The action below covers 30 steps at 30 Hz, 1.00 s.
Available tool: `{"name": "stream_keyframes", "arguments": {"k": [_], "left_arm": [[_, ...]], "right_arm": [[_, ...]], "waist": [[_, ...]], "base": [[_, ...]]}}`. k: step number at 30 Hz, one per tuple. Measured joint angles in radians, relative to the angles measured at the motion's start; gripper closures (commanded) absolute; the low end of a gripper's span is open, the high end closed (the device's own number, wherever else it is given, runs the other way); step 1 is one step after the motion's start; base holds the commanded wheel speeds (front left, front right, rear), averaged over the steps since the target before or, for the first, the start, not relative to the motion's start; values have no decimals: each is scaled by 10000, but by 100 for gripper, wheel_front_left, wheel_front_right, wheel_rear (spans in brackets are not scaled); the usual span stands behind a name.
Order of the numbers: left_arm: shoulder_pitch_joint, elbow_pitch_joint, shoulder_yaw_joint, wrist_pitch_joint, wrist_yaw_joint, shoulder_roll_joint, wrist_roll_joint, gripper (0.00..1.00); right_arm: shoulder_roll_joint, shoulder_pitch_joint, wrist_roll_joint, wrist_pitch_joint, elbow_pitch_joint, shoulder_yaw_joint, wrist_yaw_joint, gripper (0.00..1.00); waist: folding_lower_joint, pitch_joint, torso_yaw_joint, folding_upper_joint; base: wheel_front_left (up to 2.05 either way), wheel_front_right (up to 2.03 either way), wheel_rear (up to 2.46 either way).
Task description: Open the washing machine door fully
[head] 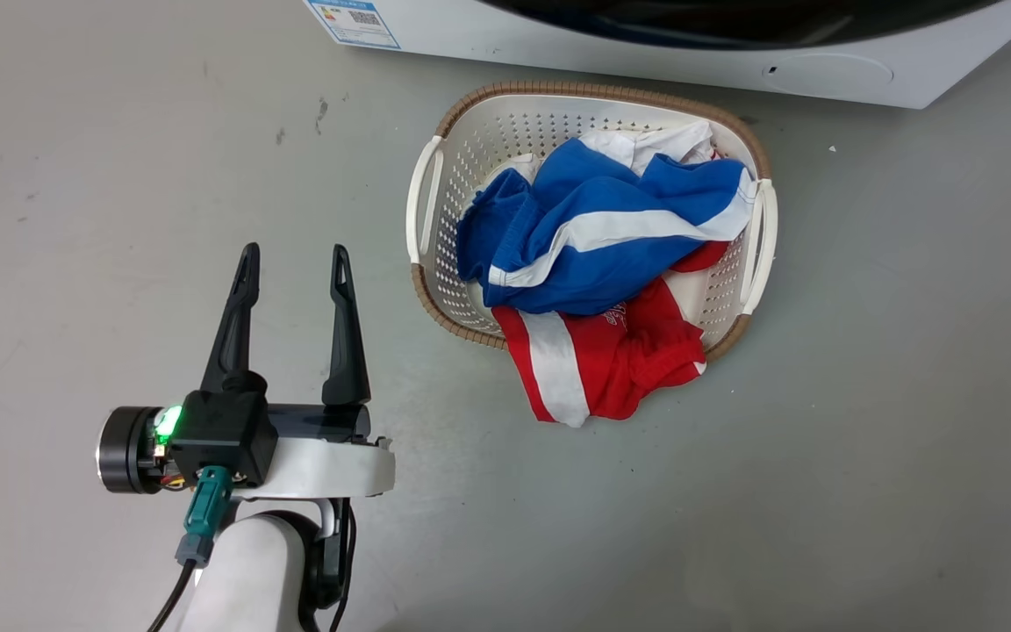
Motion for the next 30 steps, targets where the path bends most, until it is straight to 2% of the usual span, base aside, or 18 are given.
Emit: {"name": "stream_keyframes", "arguments": {"k": [11,18,23,30], "left_arm": [[116,84,150,0,-12,0,38,0],[351,132,274,0,-102,0,157,0],[533,167,345,0,-186,2,244,0],[808,190,458,0,-244,0,318,0]], "right_arm": [[136,1585,203,322,-1101,265,-13,100],[403,3375,516,583,-2449,499,-19,100],[892,4710,754,763,-3568,899,-13,100],[1124,6469,976,740,-5158,1083,-13,100]], "waist": [[-1,-508,-172,0],[-1,-1126,-410,0],[-1,-1551,-542,0],[-1,-1970,-695,0]], "base": [[0,0,0],[0,0,0],[0,0,0],[0,0,0]]}}
